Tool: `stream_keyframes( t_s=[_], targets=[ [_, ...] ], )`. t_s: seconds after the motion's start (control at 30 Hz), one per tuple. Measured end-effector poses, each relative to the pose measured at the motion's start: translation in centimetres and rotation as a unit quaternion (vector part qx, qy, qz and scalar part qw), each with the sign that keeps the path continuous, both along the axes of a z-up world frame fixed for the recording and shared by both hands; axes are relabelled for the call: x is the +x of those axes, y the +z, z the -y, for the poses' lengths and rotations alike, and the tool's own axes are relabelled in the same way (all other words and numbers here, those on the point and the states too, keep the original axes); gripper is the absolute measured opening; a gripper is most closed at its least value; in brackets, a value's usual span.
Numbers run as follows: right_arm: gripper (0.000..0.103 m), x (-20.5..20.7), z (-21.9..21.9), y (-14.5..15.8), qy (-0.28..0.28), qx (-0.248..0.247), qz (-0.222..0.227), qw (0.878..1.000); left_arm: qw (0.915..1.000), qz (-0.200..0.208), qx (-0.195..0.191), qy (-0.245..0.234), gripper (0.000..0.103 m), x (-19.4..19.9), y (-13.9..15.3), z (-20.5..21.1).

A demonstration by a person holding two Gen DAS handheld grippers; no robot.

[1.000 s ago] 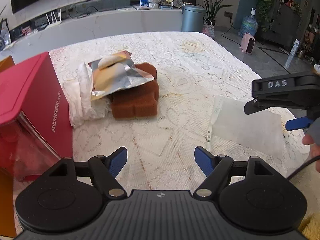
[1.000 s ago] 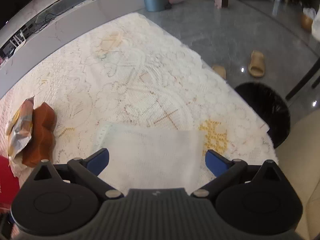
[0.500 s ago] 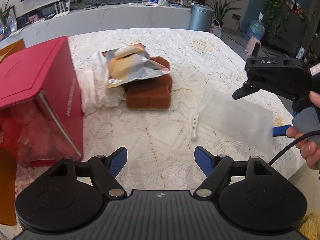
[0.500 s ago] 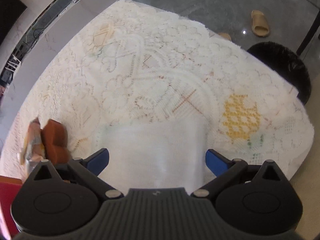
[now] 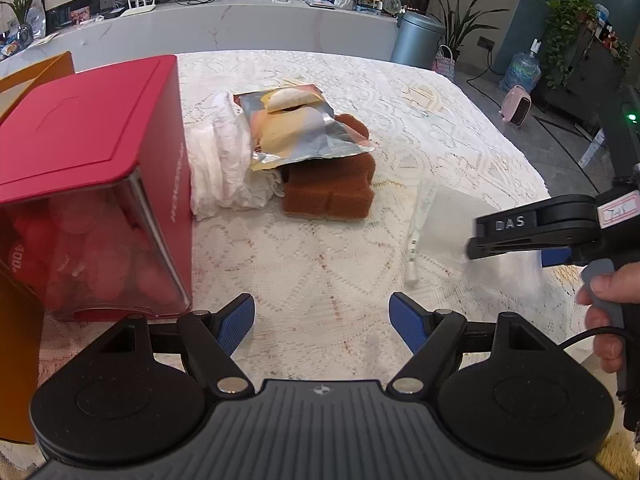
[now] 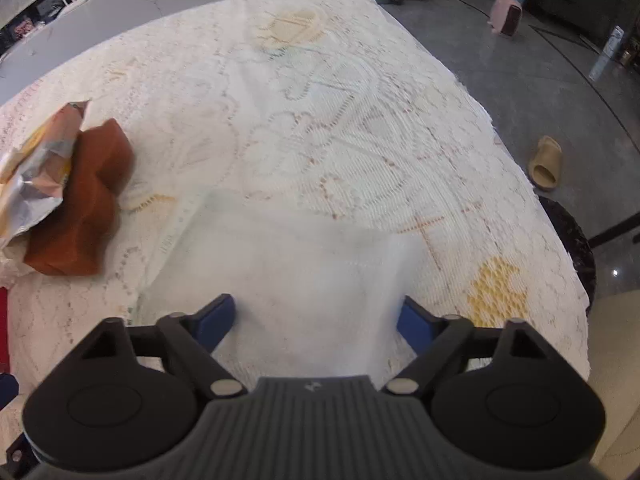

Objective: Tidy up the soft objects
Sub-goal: 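Close the right tool on the white wipe sheet, then lift the white sheet with the right tool while the left tool reaches the silver snack packet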

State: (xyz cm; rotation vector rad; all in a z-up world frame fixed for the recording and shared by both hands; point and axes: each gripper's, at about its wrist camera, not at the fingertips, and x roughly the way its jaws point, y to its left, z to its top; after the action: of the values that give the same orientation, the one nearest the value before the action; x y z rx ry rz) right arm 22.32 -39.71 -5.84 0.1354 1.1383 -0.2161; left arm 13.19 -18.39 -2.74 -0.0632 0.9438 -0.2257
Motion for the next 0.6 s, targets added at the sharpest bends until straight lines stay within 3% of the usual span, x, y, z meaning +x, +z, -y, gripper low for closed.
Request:
stream_keyframes(
  t_s=[0.03, 0.07, 0.1, 0.23, 0.33, 0.57, 0.6],
  targets=[
    [0.056, -0.1, 0.3, 0.4, -0.001, -0.002, 0.007, 1.0, 1.0, 0.001, 0.0, 0.001, 0.09, -0.1, 0.1, -0.1],
    [0.029, -0.2, 0.6, 0.6, -0.007, -0.006, 0.013, 1.0, 1.0, 0.003, 0.0, 0.003, 0.09, -0.1, 0.2, -0.2],
    [0.009, -0.4, 0.9, 0.9, -0.017, -0.011, 0.018, 1.0, 1.0, 0.004, 0.001, 0.004, 0.09, -0.2, 0.3, -0.2],
    [0.005, -1.9, 3.2, 3.0, -0.041, 0.102, 0.098, 0.989, 0.9998, 0.014, 0.01, 0.006, 0.09, -0.3, 0.7, -0.3],
    [0.005, -2.5, 3.1, 4.6, -0.034, 0.12, 0.14, 0.982, 0.9998, 0.016, 0.012, 0.007, 0.09, -0.4, 0.8, -0.3],
    [0.005, -2.1, 2.1, 4.1, -0.003, 0.158, 0.131, 0.979, 0.9996, 0.02, 0.017, 0.006, 0.09, -0.4, 0.9, 0.0],
    [0.01, -2.1, 2.0, 3.8, -0.001, 0.17, 0.13, 0.977, 0.9996, 0.02, 0.017, 0.006, 0.09, -0.4, 0.8, 0.0]
  ],
)
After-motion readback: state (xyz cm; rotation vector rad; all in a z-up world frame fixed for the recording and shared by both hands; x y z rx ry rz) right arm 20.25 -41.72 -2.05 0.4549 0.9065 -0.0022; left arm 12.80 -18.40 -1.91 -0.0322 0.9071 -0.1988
